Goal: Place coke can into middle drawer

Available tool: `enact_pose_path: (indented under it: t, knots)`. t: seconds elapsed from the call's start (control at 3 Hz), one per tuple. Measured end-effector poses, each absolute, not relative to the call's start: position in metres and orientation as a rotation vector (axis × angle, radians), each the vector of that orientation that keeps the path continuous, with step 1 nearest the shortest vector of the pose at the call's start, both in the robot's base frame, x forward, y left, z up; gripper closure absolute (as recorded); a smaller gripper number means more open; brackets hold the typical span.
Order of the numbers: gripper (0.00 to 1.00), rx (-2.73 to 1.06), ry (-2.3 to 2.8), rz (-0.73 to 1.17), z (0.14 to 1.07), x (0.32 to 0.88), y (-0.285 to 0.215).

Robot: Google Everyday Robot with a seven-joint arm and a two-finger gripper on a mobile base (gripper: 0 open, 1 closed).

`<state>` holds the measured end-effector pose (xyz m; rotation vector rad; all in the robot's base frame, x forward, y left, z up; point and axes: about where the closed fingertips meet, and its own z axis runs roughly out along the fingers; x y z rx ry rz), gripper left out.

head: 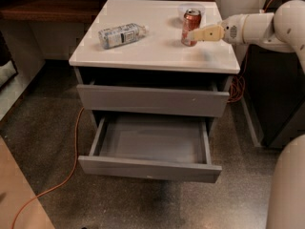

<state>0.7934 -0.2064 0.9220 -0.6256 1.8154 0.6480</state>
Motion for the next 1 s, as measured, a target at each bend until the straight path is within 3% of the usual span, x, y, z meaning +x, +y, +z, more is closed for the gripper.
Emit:
enact_pose_path:
  t: [1.0]
  knots:
    - [0.02,-0.573,1.754,0.585,0.933,0.872,-0.189]
